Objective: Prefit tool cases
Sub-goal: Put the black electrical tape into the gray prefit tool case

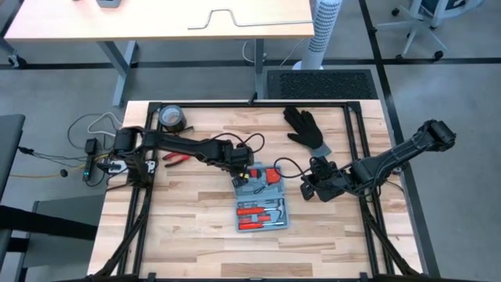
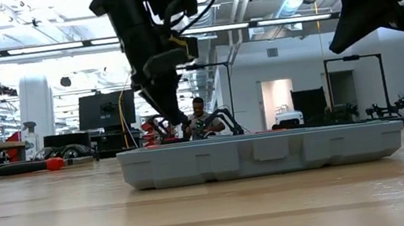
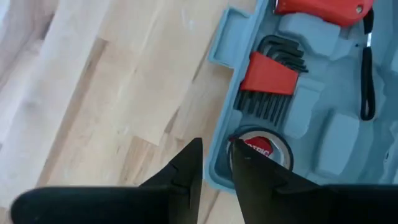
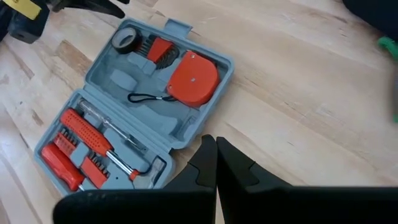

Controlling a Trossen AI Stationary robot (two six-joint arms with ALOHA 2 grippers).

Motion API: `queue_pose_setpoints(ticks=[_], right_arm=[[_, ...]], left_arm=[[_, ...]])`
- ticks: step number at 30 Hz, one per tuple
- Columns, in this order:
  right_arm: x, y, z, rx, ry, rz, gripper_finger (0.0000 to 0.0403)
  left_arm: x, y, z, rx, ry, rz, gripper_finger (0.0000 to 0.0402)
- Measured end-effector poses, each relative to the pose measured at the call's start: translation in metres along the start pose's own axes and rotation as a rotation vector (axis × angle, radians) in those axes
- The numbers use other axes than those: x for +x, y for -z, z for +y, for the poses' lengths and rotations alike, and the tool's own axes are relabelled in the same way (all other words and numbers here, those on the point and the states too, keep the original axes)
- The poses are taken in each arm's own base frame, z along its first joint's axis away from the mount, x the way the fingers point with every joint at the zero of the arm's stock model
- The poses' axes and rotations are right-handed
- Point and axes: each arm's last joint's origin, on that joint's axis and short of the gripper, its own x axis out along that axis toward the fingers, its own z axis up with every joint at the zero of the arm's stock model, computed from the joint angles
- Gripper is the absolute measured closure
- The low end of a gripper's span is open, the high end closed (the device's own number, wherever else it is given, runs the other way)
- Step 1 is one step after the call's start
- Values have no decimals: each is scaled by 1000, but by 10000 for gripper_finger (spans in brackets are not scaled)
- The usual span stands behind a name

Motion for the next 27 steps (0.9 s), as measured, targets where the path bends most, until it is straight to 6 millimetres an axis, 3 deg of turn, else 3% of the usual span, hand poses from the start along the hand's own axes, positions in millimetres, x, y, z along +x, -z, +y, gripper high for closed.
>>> queue_pose_setpoints(ticks=[12,17,22,27], right_arm=[[0,-1,0,-4,3,-1,395],[0,-2,6,0,-56,-6,399],[12,3,4,38,-139,-31,400],[23,11,-3,98,-177,-43,401]], left_arm=[[-15,-5,5,-24,1,-66,324],[-17,-4,-7,-53,150,-54,325],[-3,9,-28,-72,296,-127,351],[7,18,-25,-170,334,-216,389]])
